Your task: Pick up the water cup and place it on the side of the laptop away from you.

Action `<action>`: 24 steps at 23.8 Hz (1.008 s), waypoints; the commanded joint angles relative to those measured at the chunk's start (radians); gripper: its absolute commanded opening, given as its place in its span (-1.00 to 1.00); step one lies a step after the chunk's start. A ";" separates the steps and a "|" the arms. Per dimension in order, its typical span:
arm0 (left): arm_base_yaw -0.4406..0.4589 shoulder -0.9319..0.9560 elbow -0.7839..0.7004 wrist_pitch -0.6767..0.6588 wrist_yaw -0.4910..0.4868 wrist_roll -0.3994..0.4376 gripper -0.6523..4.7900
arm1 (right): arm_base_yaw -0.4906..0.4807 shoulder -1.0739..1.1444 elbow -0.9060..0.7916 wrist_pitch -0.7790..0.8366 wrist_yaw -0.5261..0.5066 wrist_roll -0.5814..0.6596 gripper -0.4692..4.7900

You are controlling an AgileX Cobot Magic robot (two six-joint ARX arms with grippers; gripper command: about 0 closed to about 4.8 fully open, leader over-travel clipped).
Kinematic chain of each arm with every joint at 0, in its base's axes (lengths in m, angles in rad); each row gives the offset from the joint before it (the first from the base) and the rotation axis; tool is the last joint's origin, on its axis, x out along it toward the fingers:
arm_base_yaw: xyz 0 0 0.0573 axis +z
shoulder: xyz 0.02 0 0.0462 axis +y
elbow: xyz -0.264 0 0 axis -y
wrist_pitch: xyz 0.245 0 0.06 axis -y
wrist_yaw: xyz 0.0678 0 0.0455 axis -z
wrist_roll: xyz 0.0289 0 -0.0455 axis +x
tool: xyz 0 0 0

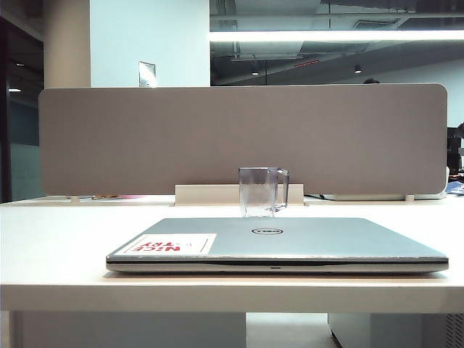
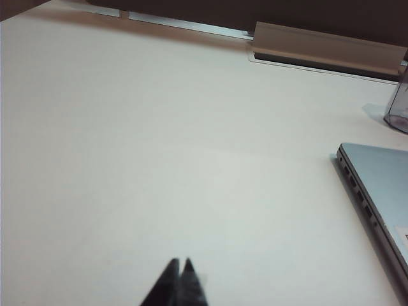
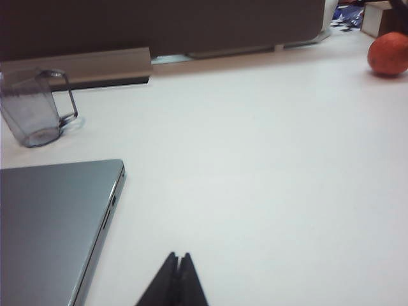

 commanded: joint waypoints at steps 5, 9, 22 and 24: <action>0.000 0.001 0.002 -0.012 0.008 -0.002 -0.78 | 0.000 0.002 -0.027 0.027 -0.006 0.005 -0.85; 0.000 0.001 0.002 -0.012 0.008 -0.002 -0.78 | 0.000 0.002 -0.028 0.023 -0.006 -0.013 -0.85; 0.000 0.001 0.002 -0.008 0.007 -0.001 -0.78 | 0.000 0.002 -0.028 -0.128 -0.005 -0.013 -0.85; 0.001 0.001 0.002 0.052 0.004 0.029 -0.78 | 0.000 0.002 -0.028 -0.128 -0.005 -0.013 -0.85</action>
